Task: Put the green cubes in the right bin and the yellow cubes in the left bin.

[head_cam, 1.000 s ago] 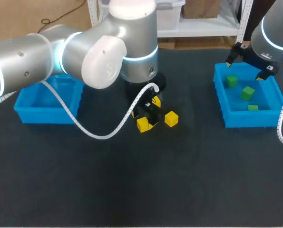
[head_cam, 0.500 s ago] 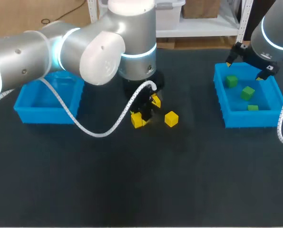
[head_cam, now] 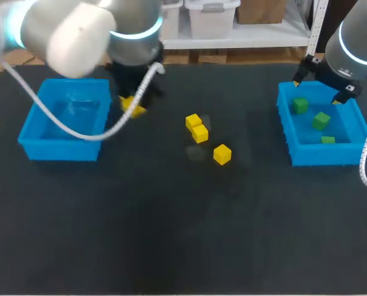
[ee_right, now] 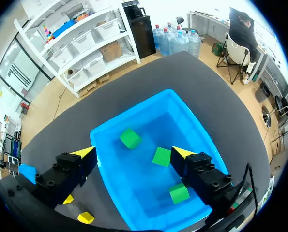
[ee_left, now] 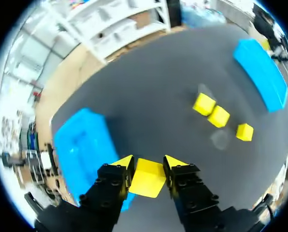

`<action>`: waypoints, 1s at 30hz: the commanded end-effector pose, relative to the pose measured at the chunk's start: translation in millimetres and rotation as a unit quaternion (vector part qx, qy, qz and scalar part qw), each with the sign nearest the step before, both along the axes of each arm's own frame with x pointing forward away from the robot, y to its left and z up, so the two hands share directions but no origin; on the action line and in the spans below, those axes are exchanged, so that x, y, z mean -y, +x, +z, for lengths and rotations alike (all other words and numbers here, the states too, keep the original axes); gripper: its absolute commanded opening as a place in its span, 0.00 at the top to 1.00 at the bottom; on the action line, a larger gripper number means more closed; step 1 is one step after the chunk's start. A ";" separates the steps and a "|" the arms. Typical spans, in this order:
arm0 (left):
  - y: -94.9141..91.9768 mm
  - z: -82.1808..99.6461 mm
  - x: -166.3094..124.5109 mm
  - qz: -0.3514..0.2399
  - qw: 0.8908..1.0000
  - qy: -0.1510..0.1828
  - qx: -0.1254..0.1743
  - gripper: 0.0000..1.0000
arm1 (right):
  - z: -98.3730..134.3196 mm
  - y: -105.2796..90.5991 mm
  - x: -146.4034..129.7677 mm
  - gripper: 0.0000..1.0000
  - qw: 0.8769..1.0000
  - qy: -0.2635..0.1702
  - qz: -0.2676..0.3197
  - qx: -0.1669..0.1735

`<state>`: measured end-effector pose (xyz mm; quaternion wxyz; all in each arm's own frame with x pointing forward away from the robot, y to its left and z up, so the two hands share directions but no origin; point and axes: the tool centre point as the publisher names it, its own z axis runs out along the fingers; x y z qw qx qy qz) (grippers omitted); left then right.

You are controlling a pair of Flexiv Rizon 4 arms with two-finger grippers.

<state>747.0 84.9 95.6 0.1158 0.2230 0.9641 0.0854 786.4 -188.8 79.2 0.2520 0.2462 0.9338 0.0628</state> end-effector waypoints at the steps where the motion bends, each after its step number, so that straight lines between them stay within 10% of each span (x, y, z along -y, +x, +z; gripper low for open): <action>1: -18.3 20.7 -46.0 0.031 0.997 -0.025 0.060 1.00 | -0.5 -0.5 -0.3 0.00 1.000 -0.001 -0.001 0.001; 18: -10.1 0.6 -144.0 0.122 0.991 -0.026 0.045 1.00 | -0.5 -0.5 -0.3 0.00 1.000 -0.001 -0.001 0.001; 19: -10.0 0.7 -144.4 0.122 0.991 -0.026 0.045 0.92 | -0.5 -0.5 -0.3 0.00 1.000 -0.001 -0.001 0.001; 20: -10.0 0.8 -144.6 0.121 0.991 -0.027 0.044 0.60 | -0.5 -0.5 -0.3 0.00 1.000 -0.001 -0.001 0.001; 21: -9.7 1.1 -144.6 0.118 0.992 -0.034 0.043 0.00 | -0.5 -0.5 -0.3 0.00 1.000 -0.001 -0.001 0.001; 30: 2.0 29.9 -91.7 0.044 0.996 -0.053 0.051 0.00 | -0.5 -0.5 -0.3 0.00 1.000 -0.001 -0.001 0.001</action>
